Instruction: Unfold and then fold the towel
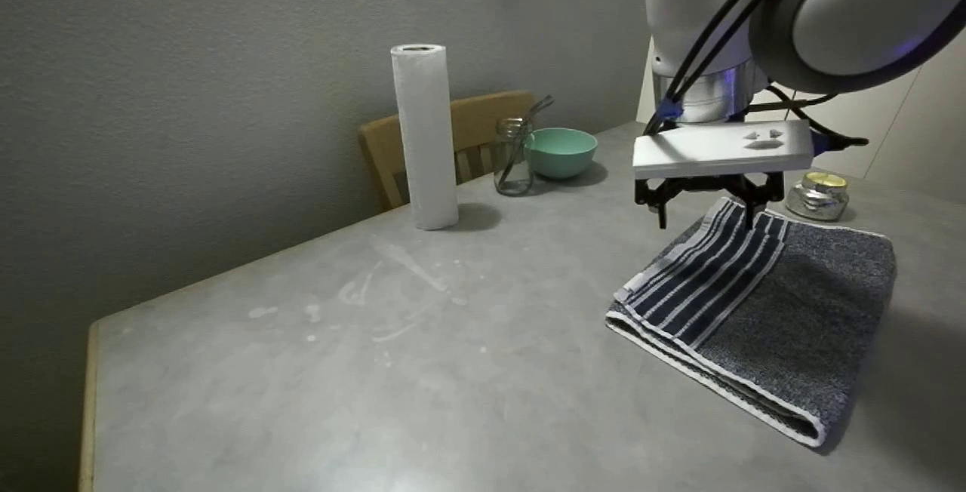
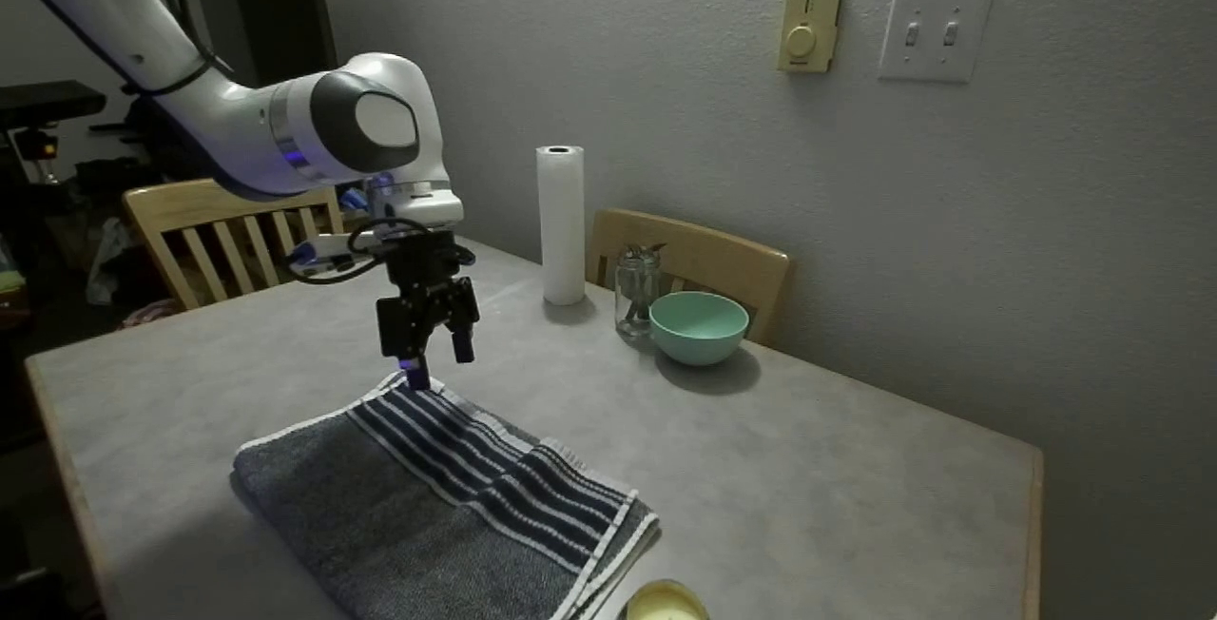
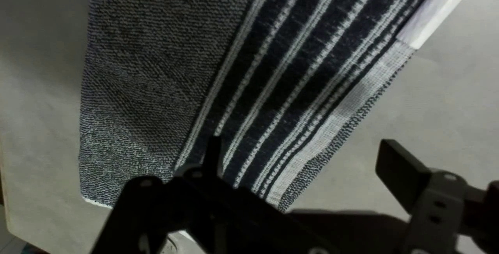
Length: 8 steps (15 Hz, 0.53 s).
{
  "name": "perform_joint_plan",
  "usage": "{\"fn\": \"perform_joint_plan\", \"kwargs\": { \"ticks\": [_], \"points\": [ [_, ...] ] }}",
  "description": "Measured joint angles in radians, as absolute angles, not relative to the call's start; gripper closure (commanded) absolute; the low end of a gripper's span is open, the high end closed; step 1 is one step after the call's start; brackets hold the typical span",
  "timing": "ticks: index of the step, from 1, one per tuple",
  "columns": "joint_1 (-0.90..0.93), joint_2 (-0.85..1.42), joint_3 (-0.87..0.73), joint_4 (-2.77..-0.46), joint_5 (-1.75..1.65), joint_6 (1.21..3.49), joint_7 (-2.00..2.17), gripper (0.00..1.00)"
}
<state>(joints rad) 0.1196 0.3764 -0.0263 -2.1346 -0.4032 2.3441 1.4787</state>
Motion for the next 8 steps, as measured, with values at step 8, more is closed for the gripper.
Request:
{"fn": "perform_joint_plan", "kwargs": {
  "ticks": [8],
  "points": [
    [0.196, 0.427, -0.031, -2.068, -0.402, 2.311, 1.495, 0.00]
  ]
}}
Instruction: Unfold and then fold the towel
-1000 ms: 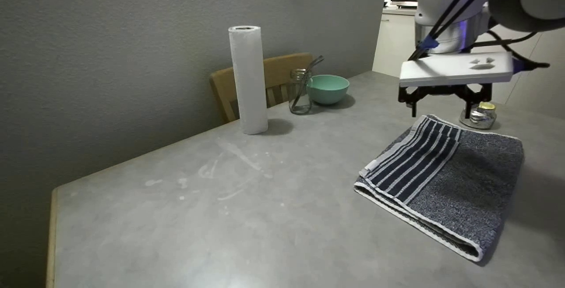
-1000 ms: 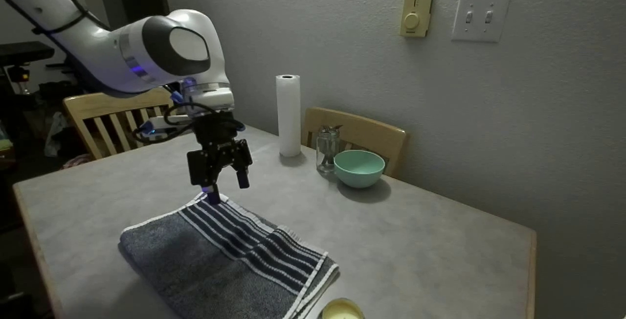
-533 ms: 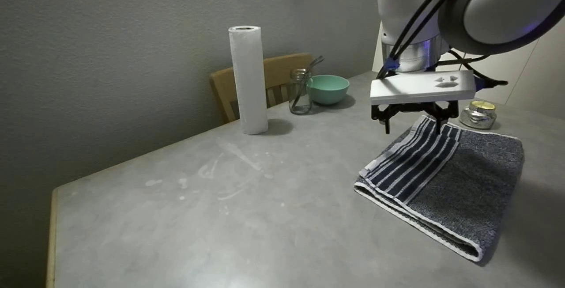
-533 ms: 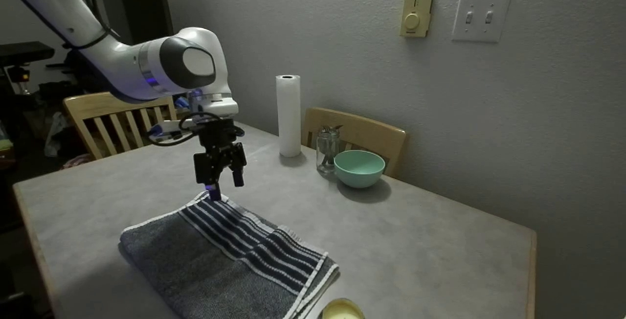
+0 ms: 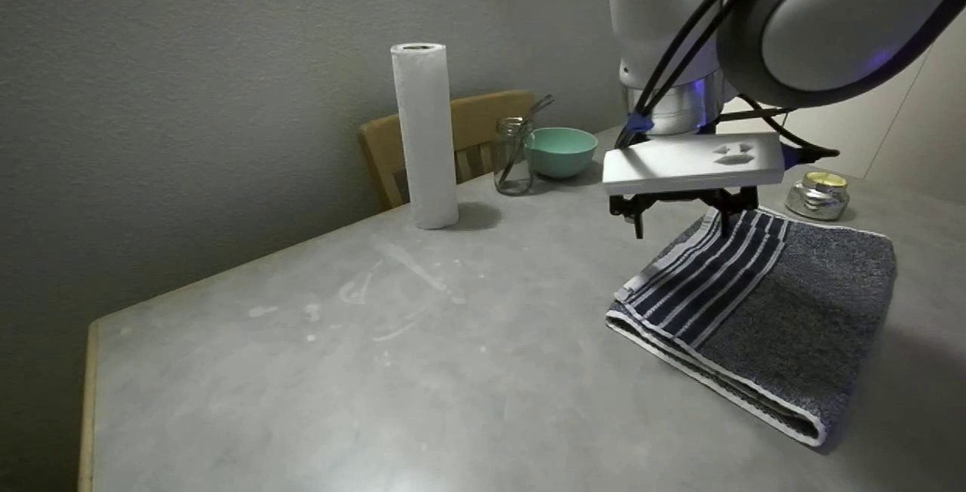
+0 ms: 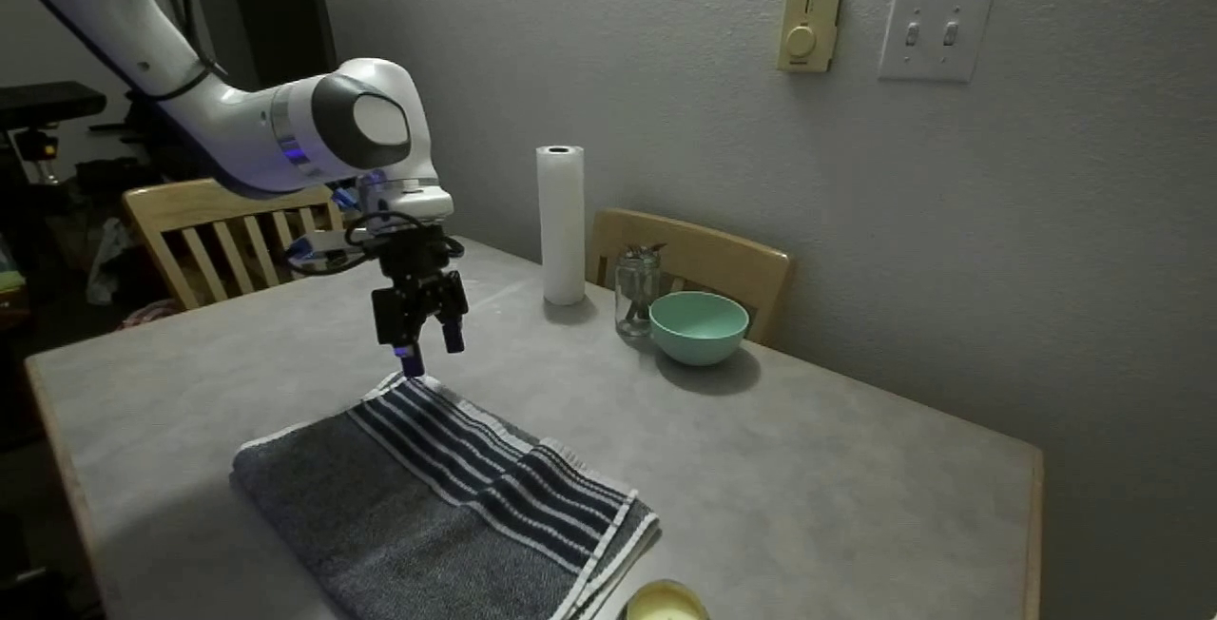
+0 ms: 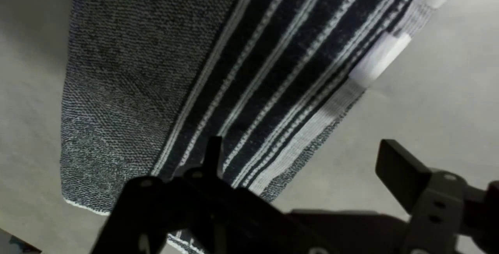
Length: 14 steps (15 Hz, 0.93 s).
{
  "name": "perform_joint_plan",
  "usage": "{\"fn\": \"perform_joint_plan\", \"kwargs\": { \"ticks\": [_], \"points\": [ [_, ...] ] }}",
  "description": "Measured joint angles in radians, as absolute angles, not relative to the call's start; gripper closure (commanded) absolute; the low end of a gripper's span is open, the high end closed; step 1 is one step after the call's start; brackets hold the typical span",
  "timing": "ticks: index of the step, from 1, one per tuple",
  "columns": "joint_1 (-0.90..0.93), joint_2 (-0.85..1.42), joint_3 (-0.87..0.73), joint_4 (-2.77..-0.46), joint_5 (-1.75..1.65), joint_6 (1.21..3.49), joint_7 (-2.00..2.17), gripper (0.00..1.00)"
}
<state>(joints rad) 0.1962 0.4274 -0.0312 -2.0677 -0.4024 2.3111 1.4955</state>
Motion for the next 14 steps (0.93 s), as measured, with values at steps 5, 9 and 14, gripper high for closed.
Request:
{"fn": "perform_joint_plan", "kwargs": {
  "ticks": [5, 9, 14],
  "points": [
    [0.242, 0.521, 0.006, -1.984, -0.328, 2.314, 1.471, 0.00],
    [0.291, 0.541, 0.001, -1.961, -0.346, 2.308, 1.469, 0.00],
    [0.311, 0.541, -0.008, -1.960, -0.363, 2.308, 1.467, 0.00]
  ]
}}
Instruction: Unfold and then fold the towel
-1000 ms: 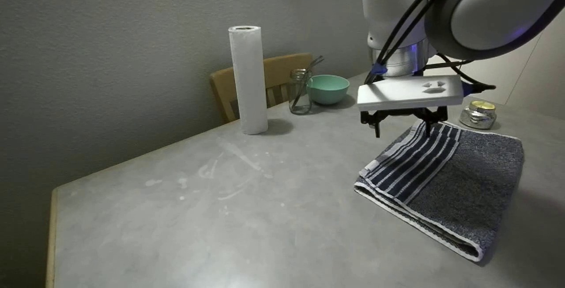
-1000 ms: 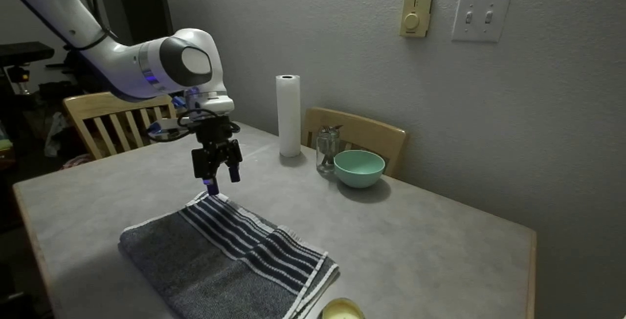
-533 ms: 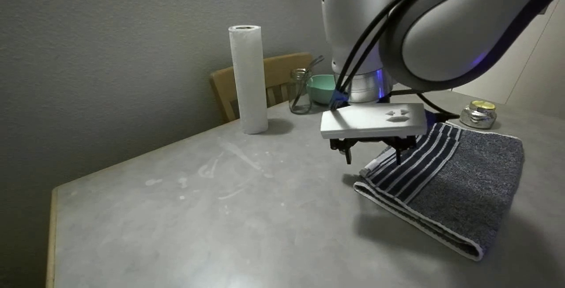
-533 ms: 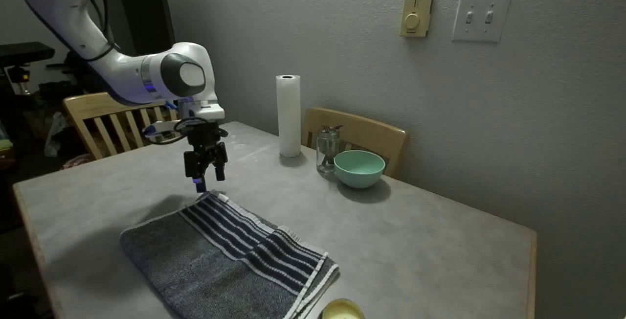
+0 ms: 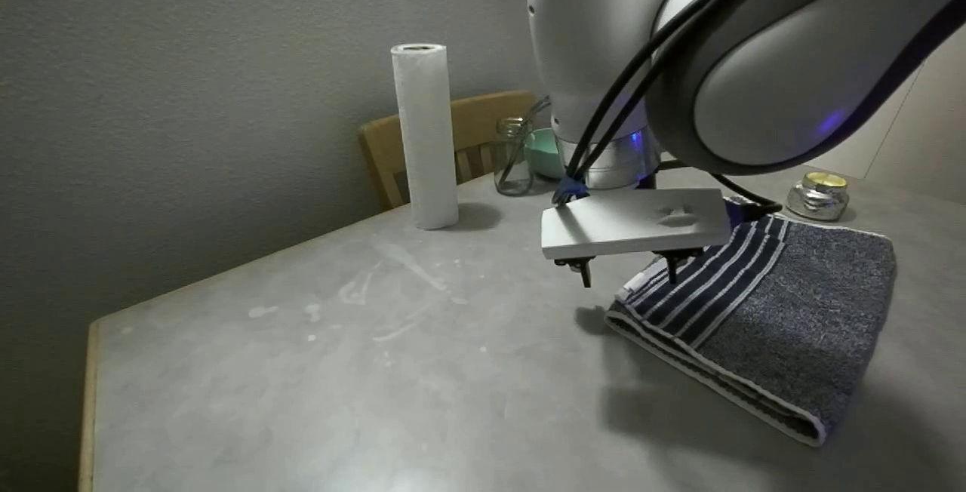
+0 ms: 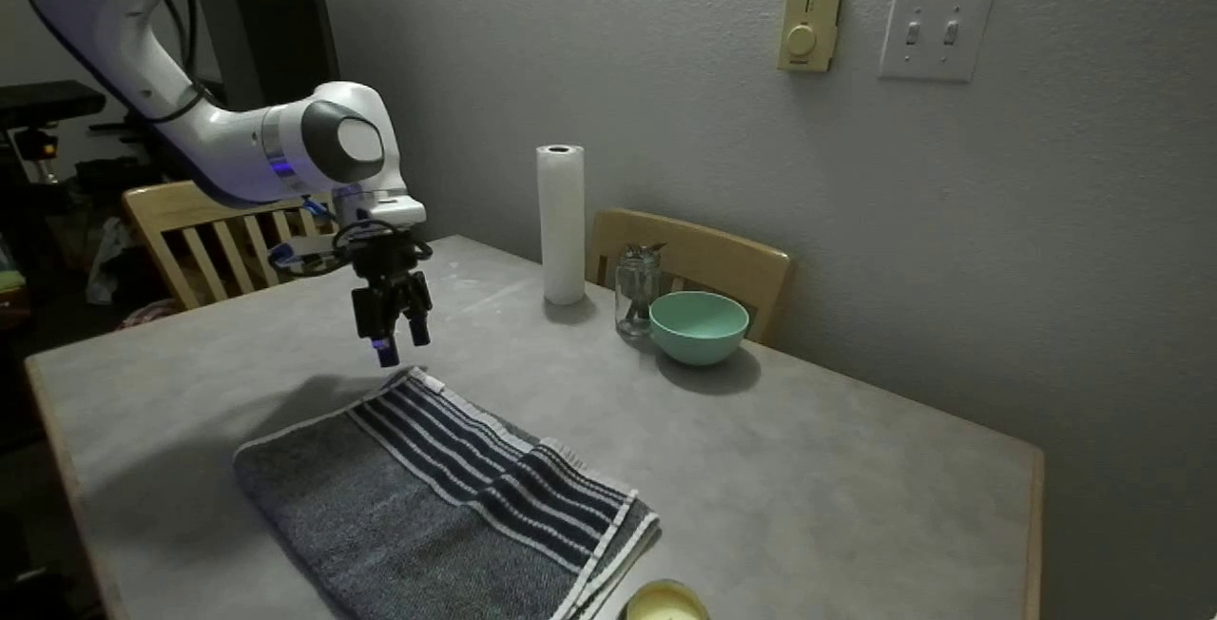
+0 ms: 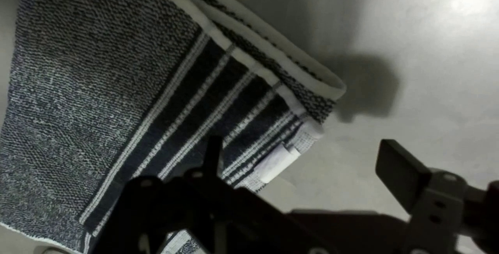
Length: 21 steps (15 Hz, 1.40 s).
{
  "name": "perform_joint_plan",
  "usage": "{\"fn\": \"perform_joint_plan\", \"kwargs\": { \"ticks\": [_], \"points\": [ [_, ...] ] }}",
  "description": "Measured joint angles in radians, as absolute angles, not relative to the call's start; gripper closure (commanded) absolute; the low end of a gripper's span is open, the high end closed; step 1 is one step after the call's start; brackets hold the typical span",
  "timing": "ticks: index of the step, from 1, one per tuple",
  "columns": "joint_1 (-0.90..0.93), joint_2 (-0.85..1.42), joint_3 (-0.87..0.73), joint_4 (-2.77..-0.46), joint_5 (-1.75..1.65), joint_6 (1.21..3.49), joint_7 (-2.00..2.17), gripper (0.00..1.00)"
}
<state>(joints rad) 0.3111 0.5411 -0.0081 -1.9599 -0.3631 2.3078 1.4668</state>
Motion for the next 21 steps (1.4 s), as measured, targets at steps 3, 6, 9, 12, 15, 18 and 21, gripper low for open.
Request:
{"fn": "perform_joint_plan", "kwargs": {
  "ticks": [3, 6, 9, 12, 15, 18, 21],
  "points": [
    [0.324, 0.541, -0.008, -1.960, -0.447, 2.310, 1.405, 0.00],
    [0.331, 0.541, -0.008, -1.961, -0.498, 2.318, 1.293, 0.00],
    [0.327, 0.541, -0.008, -1.964, -0.518, 2.343, 1.146, 0.00],
    [0.331, 0.541, -0.011, -1.963, -0.515, 2.344, 1.143, 0.00],
    [0.334, 0.542, -0.011, -1.963, -0.510, 2.343, 1.140, 0.00],
    [0.333, 0.552, -0.003, -1.962, -0.456, 2.339, 1.094, 0.00],
    [0.320, 0.568, 0.013, -1.969, -0.361, 2.340, 0.983, 0.00]
  ]
}}
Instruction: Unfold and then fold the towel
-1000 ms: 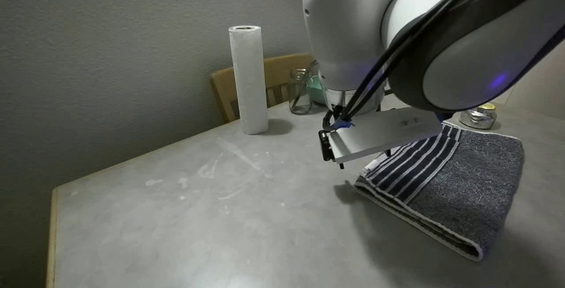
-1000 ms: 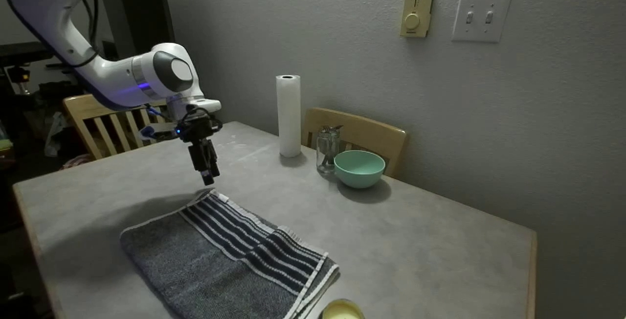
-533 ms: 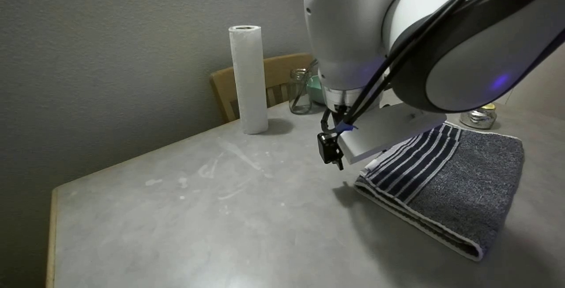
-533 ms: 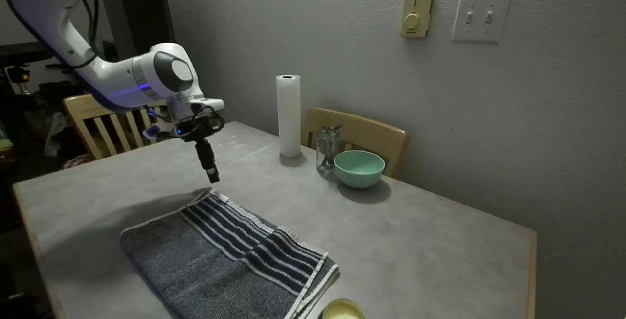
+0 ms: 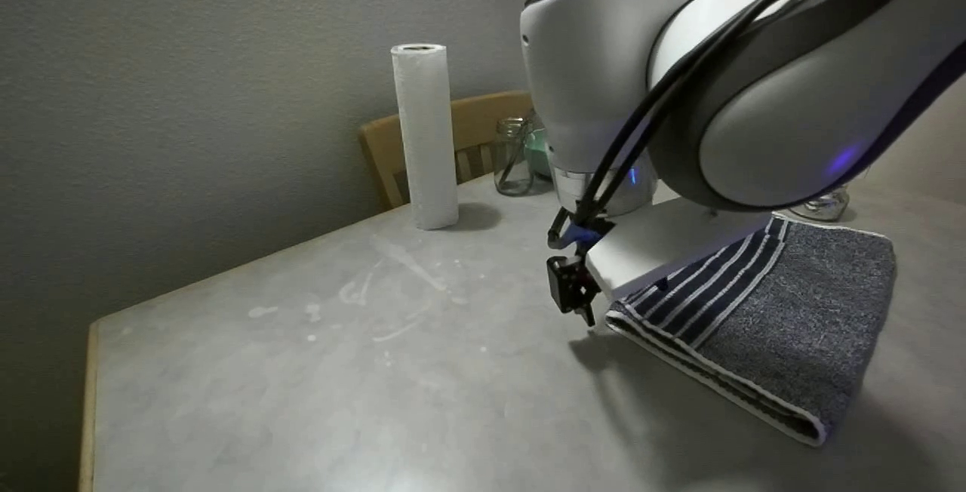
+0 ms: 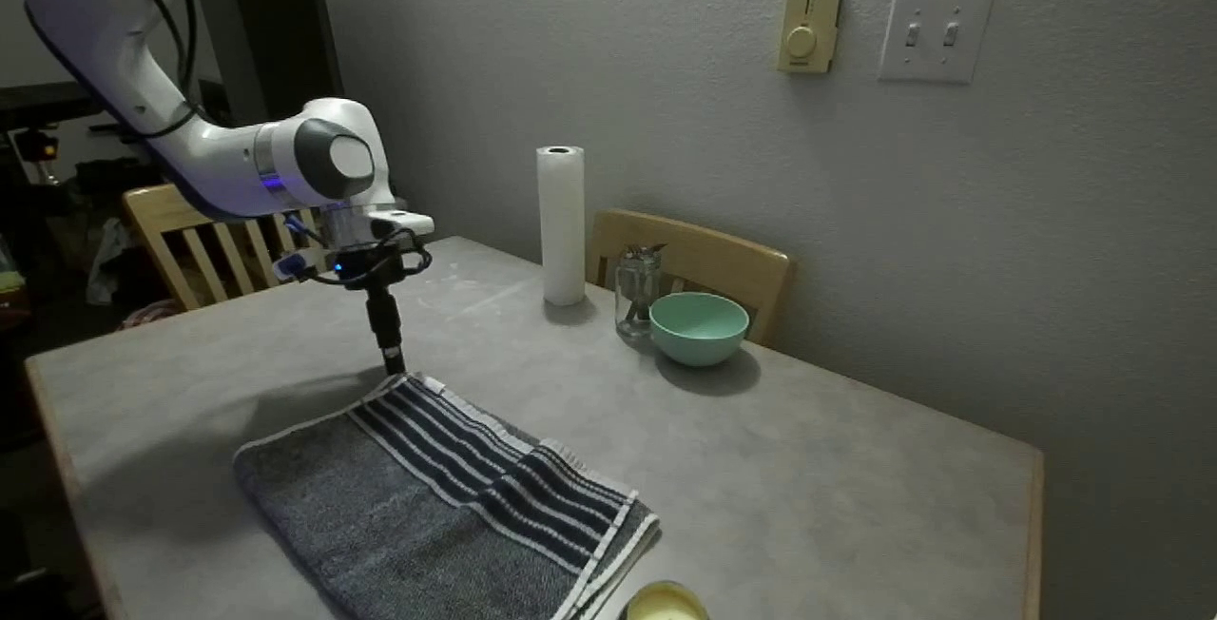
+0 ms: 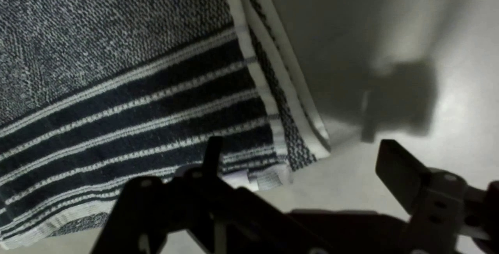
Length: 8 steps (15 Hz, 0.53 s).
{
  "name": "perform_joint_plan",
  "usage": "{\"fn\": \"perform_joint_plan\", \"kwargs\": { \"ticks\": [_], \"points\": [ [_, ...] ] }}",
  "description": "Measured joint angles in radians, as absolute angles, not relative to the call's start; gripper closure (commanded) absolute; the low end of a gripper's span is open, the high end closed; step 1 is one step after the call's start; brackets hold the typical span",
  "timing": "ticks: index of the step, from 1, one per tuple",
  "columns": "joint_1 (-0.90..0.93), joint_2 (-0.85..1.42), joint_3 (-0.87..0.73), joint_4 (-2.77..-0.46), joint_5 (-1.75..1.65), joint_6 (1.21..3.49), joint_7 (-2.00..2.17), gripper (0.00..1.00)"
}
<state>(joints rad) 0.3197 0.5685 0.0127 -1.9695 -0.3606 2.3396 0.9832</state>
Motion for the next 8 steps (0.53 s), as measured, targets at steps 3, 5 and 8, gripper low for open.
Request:
{"fn": "perform_joint_plan", "kwargs": {
  "ticks": [3, 5, 8],
  "points": [
    [0.291, 0.570, 0.022, -1.996, -0.287, 2.350, 0.850, 0.00],
    [0.273, 0.570, 0.021, -2.016, -0.276, 2.355, 0.768, 0.00],
    [0.255, 0.570, 0.012, -2.039, -0.276, 2.360, 0.641, 0.00]
  ]
}}
